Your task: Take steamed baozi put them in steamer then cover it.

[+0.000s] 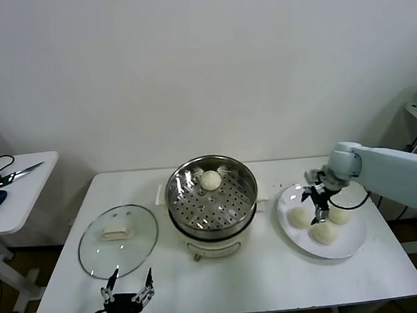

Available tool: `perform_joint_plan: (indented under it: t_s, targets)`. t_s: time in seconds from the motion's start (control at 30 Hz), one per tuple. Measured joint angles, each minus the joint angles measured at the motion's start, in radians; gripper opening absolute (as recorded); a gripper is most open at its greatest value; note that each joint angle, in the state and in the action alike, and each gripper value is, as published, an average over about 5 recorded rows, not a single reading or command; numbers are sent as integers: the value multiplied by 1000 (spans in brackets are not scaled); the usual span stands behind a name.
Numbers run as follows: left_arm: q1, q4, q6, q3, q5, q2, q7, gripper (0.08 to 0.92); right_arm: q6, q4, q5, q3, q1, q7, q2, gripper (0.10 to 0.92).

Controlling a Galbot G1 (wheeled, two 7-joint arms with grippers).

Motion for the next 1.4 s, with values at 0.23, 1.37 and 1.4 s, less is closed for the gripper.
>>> perform_joint_plan:
  t_s: [0.23, 1.37, 1.4]
  targets:
    - [1, 3, -1, -1, 1, 0, 0, 823, -12, -20, -8, 47, -39, 3, 11, 743]
    - [4, -21, 7, 15, 10, 6, -4, 823, -46, 205, 501, -248, 632, -67, 186, 636]
    - [4, -23, 7, 15, 10, 6, -4, 823, -55, 214, 518, -245, 636, -57, 204, 636]
